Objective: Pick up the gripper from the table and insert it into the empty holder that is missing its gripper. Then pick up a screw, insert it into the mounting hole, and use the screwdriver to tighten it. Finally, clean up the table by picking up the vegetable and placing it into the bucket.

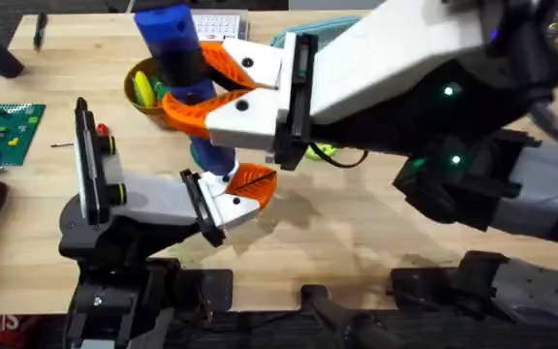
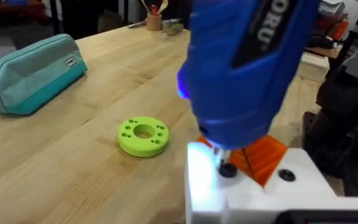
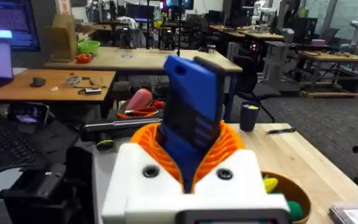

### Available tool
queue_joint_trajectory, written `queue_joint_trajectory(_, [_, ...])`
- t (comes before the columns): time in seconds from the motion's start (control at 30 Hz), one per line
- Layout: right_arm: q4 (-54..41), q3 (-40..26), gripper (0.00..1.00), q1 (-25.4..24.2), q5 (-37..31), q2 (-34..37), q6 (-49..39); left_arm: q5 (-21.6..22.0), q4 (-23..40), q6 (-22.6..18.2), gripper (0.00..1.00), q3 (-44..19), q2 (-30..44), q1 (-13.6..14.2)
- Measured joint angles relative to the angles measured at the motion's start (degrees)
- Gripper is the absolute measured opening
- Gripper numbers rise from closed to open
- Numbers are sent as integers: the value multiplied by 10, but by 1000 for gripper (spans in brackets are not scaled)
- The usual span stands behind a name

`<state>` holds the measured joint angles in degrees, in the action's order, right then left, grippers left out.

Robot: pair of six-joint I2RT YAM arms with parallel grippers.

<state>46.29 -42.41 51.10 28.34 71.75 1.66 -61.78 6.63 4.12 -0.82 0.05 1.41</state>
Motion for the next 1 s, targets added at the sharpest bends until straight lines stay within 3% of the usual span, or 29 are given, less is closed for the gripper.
queue_joint_trajectory(1.0, [4, 1, 49, 1, 0, 0, 12, 0, 0, 0, 11, 0, 0, 0])
